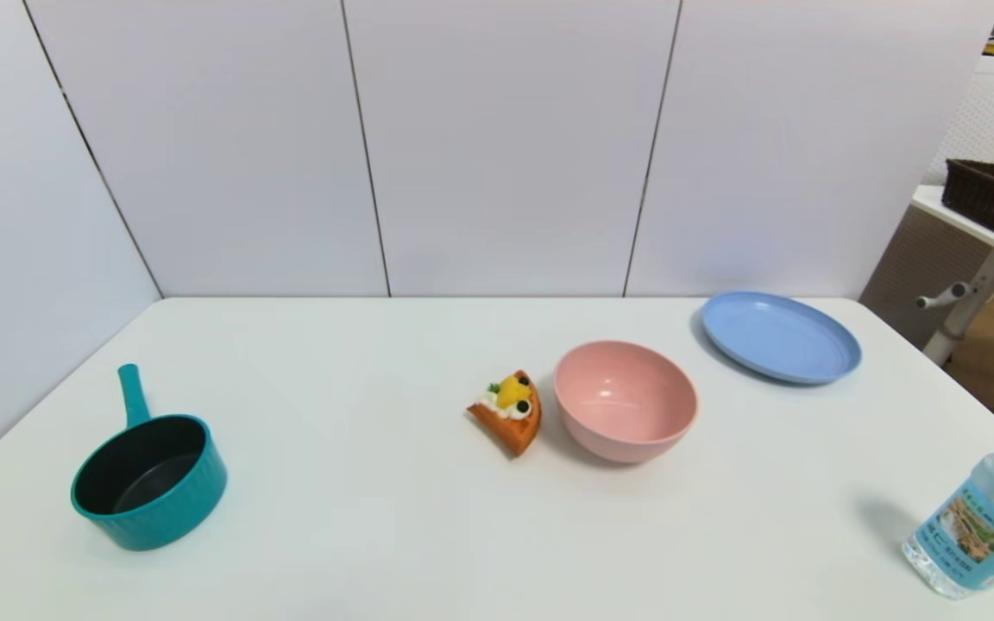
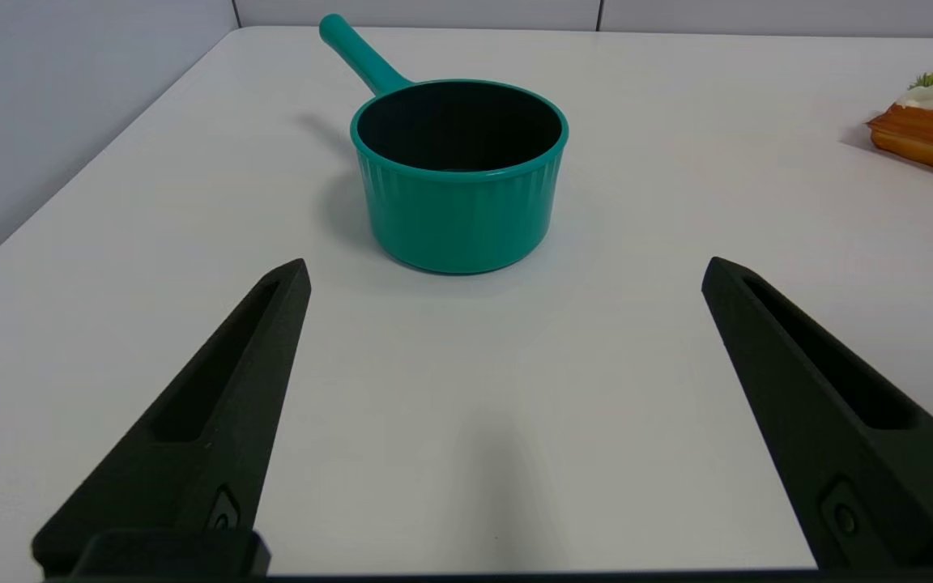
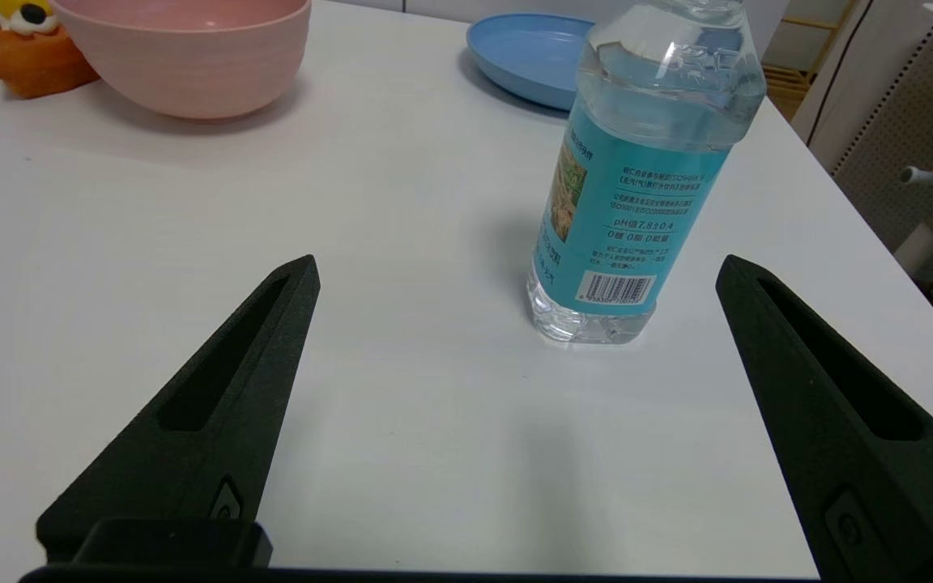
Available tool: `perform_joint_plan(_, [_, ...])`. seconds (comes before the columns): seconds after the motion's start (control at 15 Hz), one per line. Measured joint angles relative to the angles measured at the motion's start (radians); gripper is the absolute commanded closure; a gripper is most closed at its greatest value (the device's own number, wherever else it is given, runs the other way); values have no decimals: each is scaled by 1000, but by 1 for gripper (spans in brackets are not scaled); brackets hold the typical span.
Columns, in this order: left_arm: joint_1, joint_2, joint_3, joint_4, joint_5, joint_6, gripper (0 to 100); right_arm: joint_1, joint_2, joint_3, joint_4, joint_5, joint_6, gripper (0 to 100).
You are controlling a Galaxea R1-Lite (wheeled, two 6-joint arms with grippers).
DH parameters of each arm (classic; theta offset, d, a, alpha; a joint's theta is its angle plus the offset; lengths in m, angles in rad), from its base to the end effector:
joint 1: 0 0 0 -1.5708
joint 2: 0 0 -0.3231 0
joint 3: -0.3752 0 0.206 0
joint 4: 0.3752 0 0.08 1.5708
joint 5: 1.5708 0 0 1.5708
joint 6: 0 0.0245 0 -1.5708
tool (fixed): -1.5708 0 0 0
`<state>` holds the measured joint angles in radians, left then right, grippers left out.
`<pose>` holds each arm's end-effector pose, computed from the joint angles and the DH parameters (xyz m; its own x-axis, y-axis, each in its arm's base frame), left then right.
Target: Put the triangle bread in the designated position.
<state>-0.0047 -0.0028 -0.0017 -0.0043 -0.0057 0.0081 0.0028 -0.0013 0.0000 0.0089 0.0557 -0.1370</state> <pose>-0.0273 0.0000 0.0764 0.9999 -0.0104 0.0088 0.0103 0.9999 0.0081 -0.0271 0.0013 0.0745 0.9983 0.0585 -0.0076 -0.0590 0.9889 -0.1361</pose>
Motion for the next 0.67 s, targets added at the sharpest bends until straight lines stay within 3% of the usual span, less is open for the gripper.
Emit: perform_joint_plan(0.67, [0, 0, 0, 0, 0, 0, 0, 0, 0, 0, 0, -23, 9, 0])
